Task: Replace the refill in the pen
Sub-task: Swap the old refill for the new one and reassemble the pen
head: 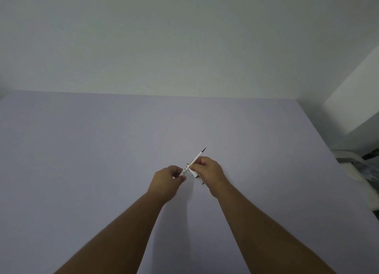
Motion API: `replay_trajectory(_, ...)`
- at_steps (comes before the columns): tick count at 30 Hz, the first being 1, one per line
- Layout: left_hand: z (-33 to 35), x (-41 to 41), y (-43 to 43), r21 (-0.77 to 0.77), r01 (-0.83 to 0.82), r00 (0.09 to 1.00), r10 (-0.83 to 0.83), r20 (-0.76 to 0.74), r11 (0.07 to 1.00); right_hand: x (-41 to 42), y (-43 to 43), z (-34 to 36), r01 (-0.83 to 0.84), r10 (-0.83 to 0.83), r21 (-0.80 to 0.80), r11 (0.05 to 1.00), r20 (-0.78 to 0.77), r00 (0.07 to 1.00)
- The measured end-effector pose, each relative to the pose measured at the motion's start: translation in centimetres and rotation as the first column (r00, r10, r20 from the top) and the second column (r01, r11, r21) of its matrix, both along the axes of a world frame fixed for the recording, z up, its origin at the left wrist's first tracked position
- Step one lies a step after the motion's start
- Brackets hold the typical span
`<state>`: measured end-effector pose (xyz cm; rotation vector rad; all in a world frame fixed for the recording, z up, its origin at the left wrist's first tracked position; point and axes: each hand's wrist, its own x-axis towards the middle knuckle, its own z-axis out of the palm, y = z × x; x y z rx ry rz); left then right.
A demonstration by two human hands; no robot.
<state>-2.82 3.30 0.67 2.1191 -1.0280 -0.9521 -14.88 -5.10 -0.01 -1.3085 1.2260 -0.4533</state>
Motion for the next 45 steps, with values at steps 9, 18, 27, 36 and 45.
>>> replay_trajectory(9, 0.5, -0.6, -0.9, -0.008, 0.043, 0.999, -0.043, 0.015, 0.999, -0.7, -1.3, 1.6, 0.177, -0.176, 0.005, 0.984, 0.111, 0.978)
replay_trajectory(18, 0.3, -1.1, -0.9, -0.008, 0.055, 0.998, -0.055, -0.012, 0.998, -1.0, -0.7, 1.1, 0.038, -0.04, 0.057, 0.998, 0.036, 0.999)
replay_trajectory(27, -0.6, -0.2, 0.2, -0.004, 0.001, 0.997, -0.001, -0.075, 1.0, -0.9, -0.7, -2.3, -0.457, 0.111, -0.236, 0.858, -0.783, 0.612)
replay_trajectory(36, -0.9, 0.3, 0.6, 0.019, 0.008, 0.997, -0.007, -0.073, 1.0, 0.1, -0.7, -2.2, -0.123, -0.098, -0.299, 0.946, -0.626, 0.773)
replay_trajectory(45, -0.4, -0.1, 0.0, 0.016, 0.073, 0.997, -0.072, -0.023, 0.997, 0.5, -2.1, 1.1, 0.269, -0.273, 0.058, 0.961, 0.088, 0.958)
